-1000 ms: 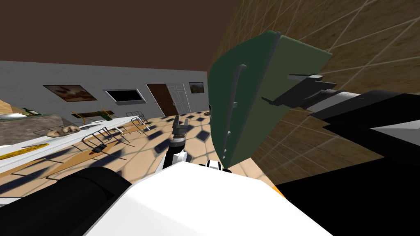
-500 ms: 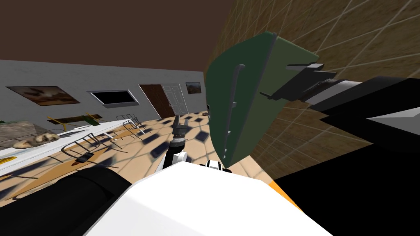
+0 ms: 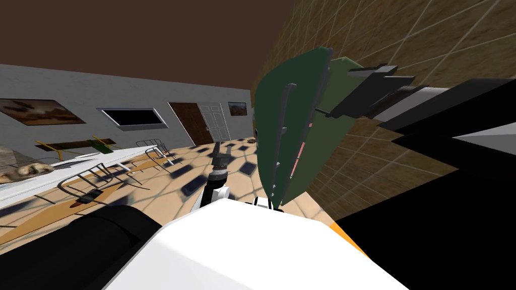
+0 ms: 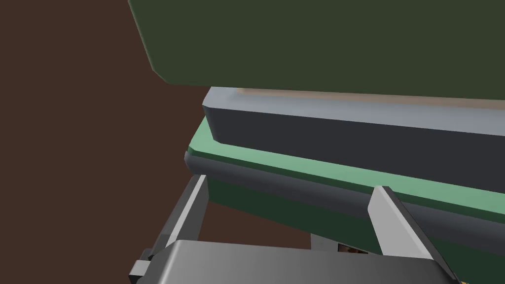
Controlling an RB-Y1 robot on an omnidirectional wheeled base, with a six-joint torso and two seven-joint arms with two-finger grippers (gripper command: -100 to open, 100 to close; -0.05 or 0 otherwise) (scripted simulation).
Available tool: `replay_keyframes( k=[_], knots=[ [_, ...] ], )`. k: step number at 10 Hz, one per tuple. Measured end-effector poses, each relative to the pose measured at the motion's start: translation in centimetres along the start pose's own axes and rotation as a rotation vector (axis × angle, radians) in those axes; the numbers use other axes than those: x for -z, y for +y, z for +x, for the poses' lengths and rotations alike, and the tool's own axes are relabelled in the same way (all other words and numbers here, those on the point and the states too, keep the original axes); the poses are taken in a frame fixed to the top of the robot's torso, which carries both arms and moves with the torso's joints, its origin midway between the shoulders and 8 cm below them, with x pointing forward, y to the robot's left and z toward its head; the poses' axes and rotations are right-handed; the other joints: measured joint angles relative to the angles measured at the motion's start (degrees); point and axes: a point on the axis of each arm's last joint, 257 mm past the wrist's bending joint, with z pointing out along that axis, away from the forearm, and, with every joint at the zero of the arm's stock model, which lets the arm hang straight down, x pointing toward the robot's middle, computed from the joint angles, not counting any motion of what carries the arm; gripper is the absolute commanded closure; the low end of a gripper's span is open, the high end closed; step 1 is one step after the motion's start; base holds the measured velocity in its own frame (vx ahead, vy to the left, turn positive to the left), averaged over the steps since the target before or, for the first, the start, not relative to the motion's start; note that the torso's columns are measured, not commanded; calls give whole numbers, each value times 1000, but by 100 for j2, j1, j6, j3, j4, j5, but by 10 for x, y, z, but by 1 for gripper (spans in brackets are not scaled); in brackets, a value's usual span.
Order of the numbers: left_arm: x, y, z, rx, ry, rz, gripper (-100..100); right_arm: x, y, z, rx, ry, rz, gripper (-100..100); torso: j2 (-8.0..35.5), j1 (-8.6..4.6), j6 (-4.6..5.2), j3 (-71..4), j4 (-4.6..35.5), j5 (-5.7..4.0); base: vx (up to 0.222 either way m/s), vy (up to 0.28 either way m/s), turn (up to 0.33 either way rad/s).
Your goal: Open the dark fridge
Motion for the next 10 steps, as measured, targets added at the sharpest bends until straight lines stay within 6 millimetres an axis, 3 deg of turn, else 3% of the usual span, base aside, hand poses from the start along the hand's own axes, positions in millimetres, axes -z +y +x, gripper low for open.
replay_keyframes(
  k=[4,7,8,10],
  knots=[
    [0,0,0,0,0,0,0,-13,-12,-25,84,-47,5,-100,13,2,2,8,6,1,0,58,-98],
    [0,0,0,0,0,0,0,-13,-12,-21,93,-46,7,-100,12,-58,22,16,-7,-33,-9,-23,-47],
    [0,0,0,0,0,0,0,-13,-12,-20,89,-45,7,100,20,-71,29,25,-12,-45,-25,-13,-27],
    [0,0,0,0,0,0,0,-13,-12,-15,91,-35,7,100,92,-61,66,88,20,-57,-25,178,-110]
  ],
)
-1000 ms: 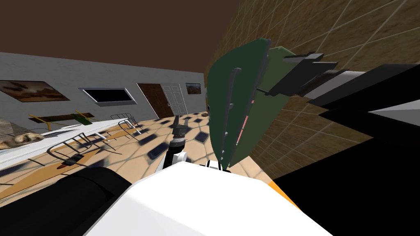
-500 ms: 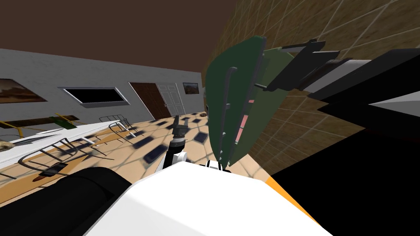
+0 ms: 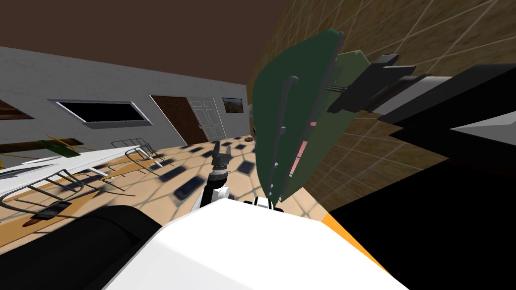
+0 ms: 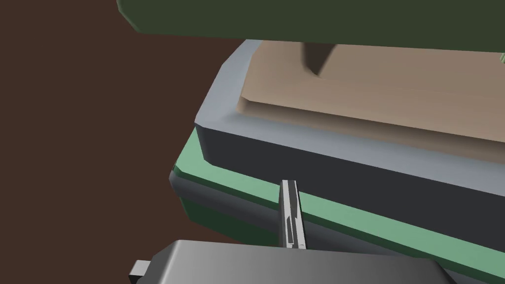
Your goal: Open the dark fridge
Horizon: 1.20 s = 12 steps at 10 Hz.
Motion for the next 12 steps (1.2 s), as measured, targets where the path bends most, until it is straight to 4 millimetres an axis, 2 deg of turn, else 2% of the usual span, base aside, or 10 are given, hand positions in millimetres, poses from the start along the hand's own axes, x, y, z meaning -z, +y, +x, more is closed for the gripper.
replay_keyframes(
  k=[2,5,7,12],
  knots=[
    [0,0,0,0,0,0,0,0,-4,10,6,23,10,100,9,18,-20,3,-9,15,-88,238,-83],
    [0,0,0,0,0,0,0,0,0,22,13,46,3,100,-32,-41,-19,-30,-9,1,-57,252,-77],
    [0,0,0,0,0,0,0,2,-5,37,25,76,10,100,-18,-17,-18,-21,-12,6,-111,292,-118],
    [0,0,0,0,0,0,0,4,-6,66,50,138,17,100,0,-61,-7,-5,-3,-13,-96,278,-88]
  ],
)
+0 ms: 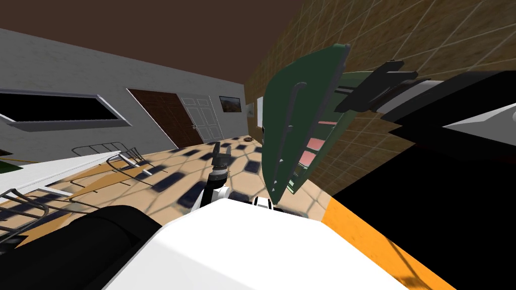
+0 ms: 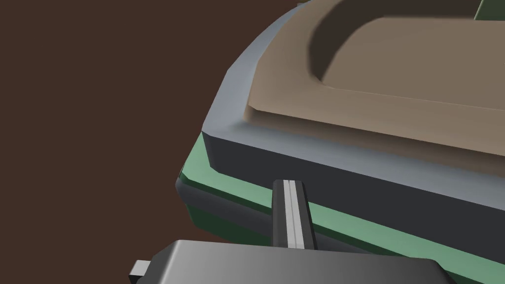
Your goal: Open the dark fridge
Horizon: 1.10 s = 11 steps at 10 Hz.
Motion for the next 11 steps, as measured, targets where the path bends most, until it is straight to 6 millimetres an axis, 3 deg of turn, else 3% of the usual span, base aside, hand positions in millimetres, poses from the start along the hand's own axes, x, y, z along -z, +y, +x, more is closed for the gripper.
replay_keyframes(
  k=[4,5,11],
  knots=[
    [0,0,0,0,0,0,0,-1,-1,23,22,46,5,100,42,-4,14,36,18,-7,-88,254,-83],
    [0,0,0,0,0,0,0,0,-1,23,21,48,4,-100,28,-57,14,28,16,-20,8,167,-95],
    [0,0,0,0,0,0,0,-17,-17,35,40,59,-4,-100,53,-14,19,43,22,-12,26,219,-97]
  ],
)
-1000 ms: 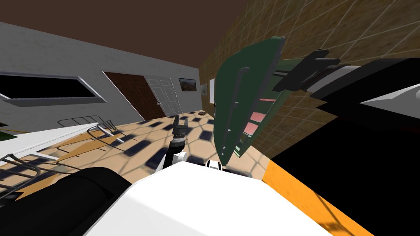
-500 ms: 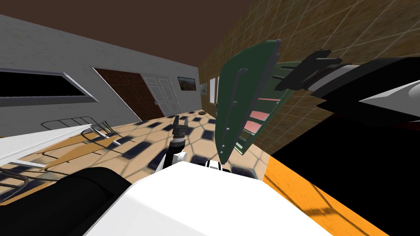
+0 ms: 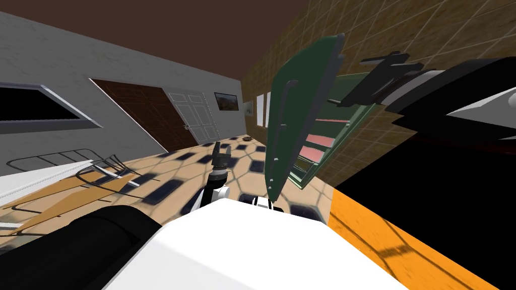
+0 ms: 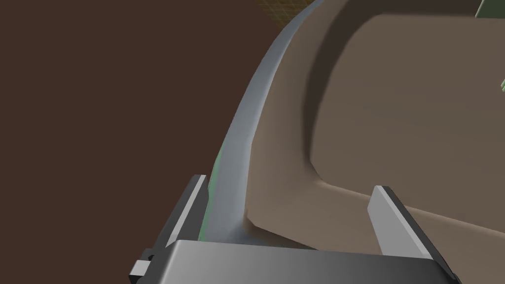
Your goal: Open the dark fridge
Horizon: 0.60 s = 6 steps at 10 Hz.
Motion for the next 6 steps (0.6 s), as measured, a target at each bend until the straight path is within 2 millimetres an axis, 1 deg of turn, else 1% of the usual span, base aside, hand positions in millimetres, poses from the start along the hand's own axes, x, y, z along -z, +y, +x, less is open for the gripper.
replay_keyframes(
  k=[2,3,4,6],
  knots=[
    [0,0,0,0,0,0,0,-4,-6,2,0,3,-2,-100,-9,-18,0,-4,-2,-6,11,167,-67],
    [0,0,0,0,0,0,0,-7,-10,4,5,4,-1,-100,-19,-7,0,-11,-6,-4,7,91,-28],
    [0,0,0,0,0,0,0,-7,-10,4,5,4,-2,-100,-19,-27,-2,-12,-7,-8,-41,23,193],
    [0,0,0,0,0,0,0,-10,-13,19,22,33,-3,-100,-4,-22,0,-2,-1,-9,-63,5,186]
  ],
)
